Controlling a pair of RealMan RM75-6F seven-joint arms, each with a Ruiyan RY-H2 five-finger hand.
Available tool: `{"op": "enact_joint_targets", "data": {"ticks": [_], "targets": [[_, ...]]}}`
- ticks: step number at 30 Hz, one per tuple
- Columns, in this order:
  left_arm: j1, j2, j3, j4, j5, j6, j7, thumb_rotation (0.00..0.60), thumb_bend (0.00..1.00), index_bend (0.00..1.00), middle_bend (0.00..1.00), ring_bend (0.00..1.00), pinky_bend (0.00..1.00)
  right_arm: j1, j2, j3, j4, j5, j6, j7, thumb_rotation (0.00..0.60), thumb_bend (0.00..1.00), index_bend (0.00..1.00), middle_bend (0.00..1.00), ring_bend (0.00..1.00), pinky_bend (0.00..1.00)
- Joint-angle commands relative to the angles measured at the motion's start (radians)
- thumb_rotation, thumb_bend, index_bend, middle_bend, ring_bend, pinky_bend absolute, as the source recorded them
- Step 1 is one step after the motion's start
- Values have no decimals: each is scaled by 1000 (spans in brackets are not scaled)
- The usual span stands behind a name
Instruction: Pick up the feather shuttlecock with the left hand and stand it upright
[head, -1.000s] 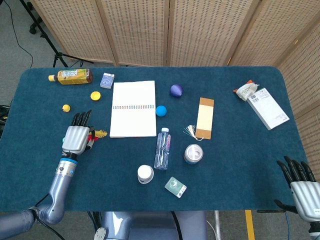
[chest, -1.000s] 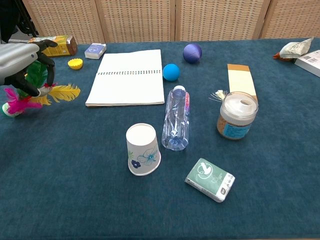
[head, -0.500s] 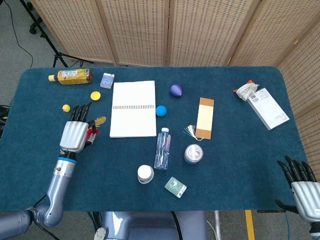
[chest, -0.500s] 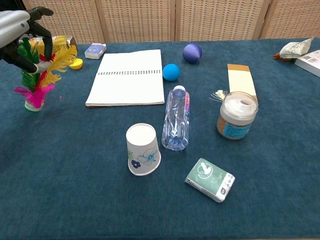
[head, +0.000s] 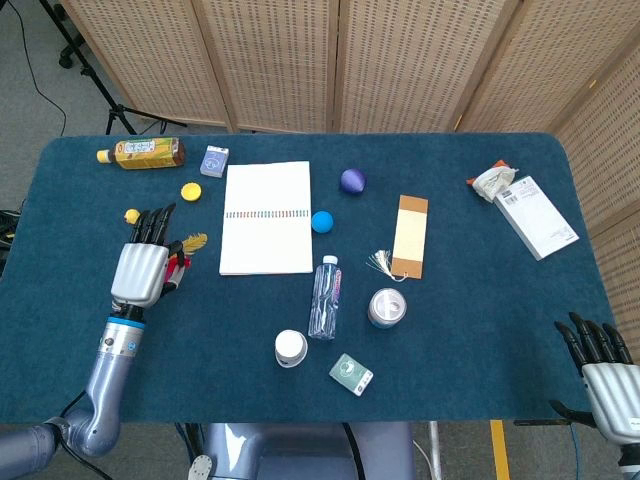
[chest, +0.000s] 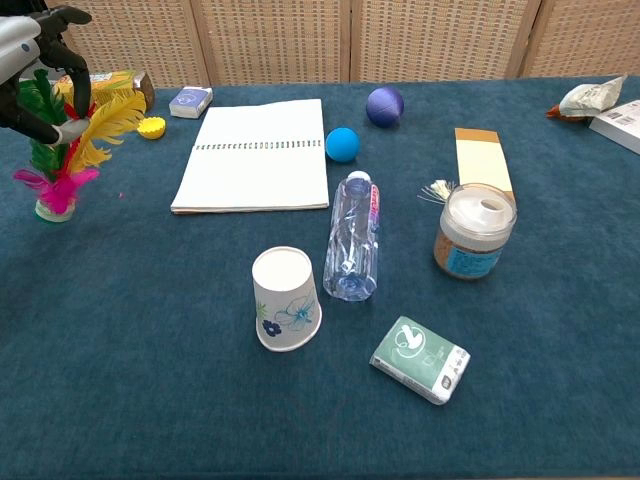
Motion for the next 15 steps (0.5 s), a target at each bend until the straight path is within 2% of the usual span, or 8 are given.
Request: {"op": "enact_joint_targets", "data": {"ticks": [1,5,15], "targets": [[11,-41,7,86,70,45,-108,600,422,674,0,0,0,-1,0,-1,-1,-2,1,-2,600,0,0,0,0,0],[14,-90,8,196,129,87,-209,600,427,676,0,0,0,-1,-1,-1,-2,-1,1,-4,600,0,0,0,0,0],[20,-169,2,324,156,117,-308,600,427,676,0,0,0,-1,-2,-1,-1,3,-4,-6,600,0,0,0,0,0]]}}
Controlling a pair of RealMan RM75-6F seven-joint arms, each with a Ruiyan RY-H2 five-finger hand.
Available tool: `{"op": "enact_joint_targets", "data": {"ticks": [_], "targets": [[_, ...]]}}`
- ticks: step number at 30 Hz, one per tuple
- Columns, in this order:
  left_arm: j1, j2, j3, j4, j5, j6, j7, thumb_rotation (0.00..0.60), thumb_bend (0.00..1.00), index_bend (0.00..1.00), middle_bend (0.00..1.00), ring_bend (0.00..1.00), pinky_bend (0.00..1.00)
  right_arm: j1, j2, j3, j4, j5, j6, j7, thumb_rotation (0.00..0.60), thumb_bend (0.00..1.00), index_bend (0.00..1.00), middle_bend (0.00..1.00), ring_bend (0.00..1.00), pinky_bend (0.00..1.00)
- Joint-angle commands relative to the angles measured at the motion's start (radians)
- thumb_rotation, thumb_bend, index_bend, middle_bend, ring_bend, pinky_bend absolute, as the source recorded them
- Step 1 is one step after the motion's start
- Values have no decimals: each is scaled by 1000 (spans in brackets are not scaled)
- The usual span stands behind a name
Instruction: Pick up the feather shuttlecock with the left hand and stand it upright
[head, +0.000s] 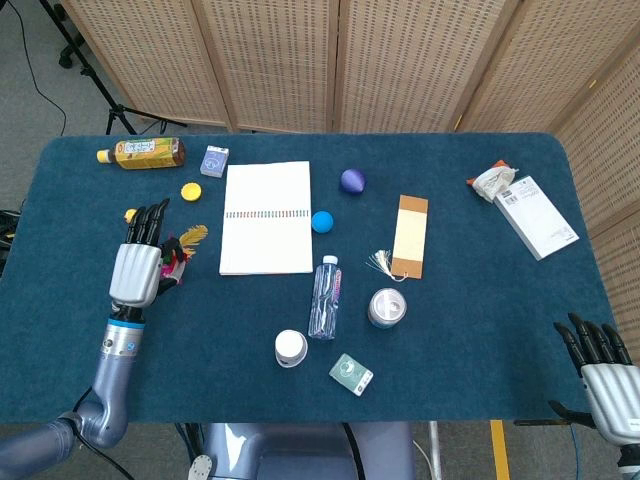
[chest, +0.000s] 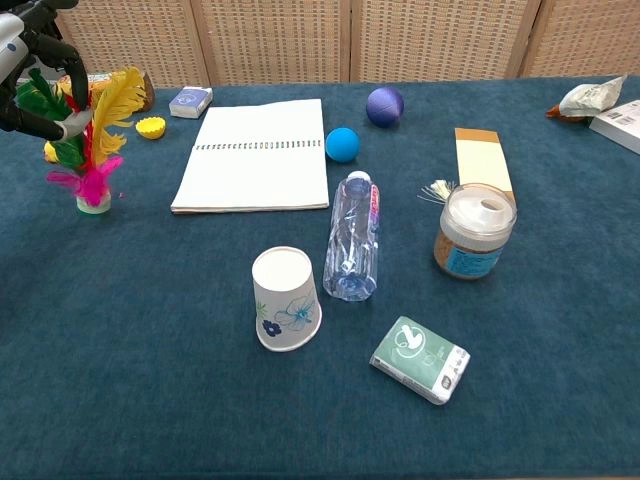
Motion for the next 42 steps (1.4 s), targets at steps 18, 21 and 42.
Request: {"op": "enact_joint_targets", "data": {"ticks": [18,21,42], "targets": [[39,-12,8,42,15,9,-42,600,316,577,0,0,0,1,-7,2,5,5,-2,-5,600,0,0,0,0,0],[43,1,5,19,22,18,-31,600,313,570,0,0,0,0,-8,2,6,3,1,-3,600,0,0,0,0,0],[118,201,34,-288,96,101,64,600,302,517,0,0,0,-5,-2,-8,-8,-20,7,-7,600,0,0,0,0,0]]}}
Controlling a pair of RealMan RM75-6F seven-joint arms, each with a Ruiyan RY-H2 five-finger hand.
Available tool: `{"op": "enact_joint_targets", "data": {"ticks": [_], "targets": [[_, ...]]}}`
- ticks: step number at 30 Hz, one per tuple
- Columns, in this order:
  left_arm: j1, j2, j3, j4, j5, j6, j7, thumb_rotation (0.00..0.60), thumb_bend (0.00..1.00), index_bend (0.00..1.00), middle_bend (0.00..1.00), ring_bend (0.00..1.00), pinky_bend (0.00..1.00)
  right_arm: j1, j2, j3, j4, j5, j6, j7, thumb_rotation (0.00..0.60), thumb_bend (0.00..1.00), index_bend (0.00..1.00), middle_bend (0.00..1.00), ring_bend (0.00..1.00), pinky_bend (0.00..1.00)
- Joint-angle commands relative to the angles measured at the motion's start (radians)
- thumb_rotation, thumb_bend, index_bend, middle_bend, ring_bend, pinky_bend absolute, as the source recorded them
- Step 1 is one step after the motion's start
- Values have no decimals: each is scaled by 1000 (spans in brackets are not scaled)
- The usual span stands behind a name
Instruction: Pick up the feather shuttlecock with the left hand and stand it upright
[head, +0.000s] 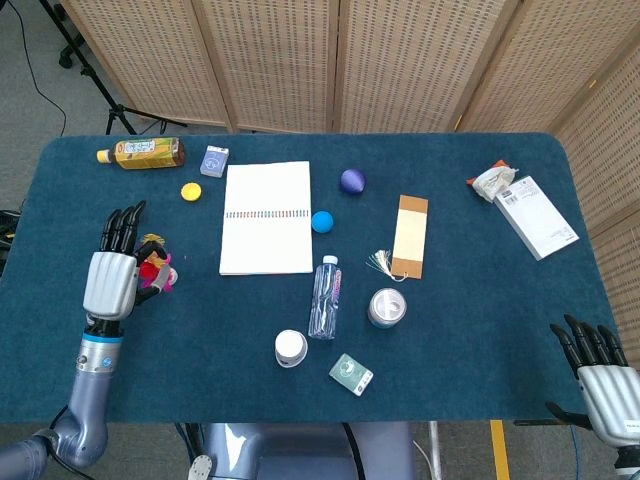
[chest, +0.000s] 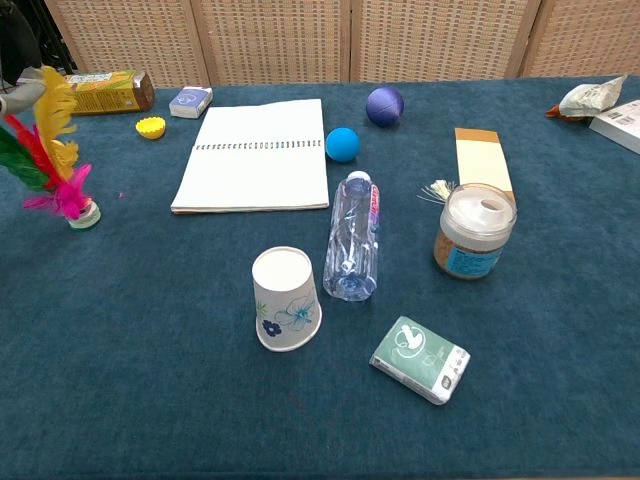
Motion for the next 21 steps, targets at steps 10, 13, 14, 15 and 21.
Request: {"op": "enact_joint_targets", "data": {"ticks": [10,13,14,15,21], "targets": [[125,299,139,-358,-39,-66,122,600,98,337,0,0,0,1,7,-4,-17,-5,-6,-5,600,0,0,0,0,0],[146,355,174,-408,-40,-84,144,600,45,288,0,0,0,3,6,-5,-18,-2,-11,-7,600,0,0,0,0,0],[154,376,189,-424,-35,-88,159,600,27,268,0,0,0,3,6,-5,-18,-1,-13,-8,600,0,0,0,0,0],[162,391,201,-436,-29,-87,173,600,13,244,0,0,0,4,5,-5,-18,0,-15,-9,600,0,0,0,0,0],[218,447,266,-474,36,-58,207,600,0,130,0,0,0,8,-2,-3,-12,12,-25,-17,600,0,0,0,0,0]]}}
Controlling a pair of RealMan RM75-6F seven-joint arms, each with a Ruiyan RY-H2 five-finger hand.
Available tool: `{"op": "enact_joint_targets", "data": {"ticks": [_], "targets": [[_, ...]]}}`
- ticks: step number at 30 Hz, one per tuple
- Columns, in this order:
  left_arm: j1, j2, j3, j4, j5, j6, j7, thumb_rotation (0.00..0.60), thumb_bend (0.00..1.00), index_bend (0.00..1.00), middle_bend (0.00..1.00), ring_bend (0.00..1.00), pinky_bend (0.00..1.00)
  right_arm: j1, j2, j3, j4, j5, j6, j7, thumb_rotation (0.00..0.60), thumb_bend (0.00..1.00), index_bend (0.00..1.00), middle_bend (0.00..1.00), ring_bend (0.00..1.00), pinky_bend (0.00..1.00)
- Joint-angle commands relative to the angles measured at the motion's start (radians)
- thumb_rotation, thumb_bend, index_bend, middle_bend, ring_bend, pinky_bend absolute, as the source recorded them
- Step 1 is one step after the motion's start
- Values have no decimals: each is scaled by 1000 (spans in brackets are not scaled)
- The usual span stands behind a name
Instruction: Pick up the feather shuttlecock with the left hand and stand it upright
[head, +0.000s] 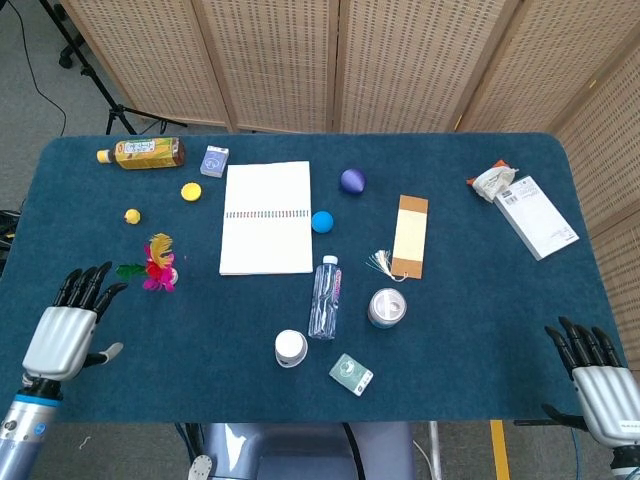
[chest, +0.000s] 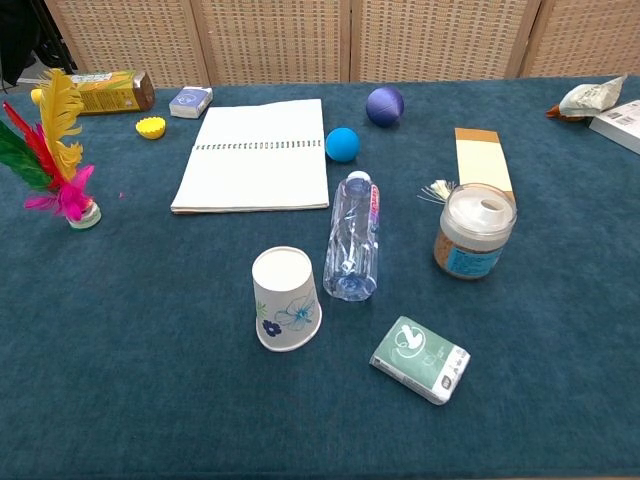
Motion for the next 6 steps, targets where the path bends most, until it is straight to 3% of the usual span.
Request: {"op": "enact_joint_targets", "data": {"ticks": [1,6], "targets": [[35,28,41,-14,42,12,5,600,0,112,0,0,0,2,-3,2,3,7,-3,-3,600,0,0,0,0,0],[60,57,74,-16,49,-7,17,600,0,11,0,0,0,4,-6,4,10,21,-12,-9,600,0,0,0,0,0]]}}
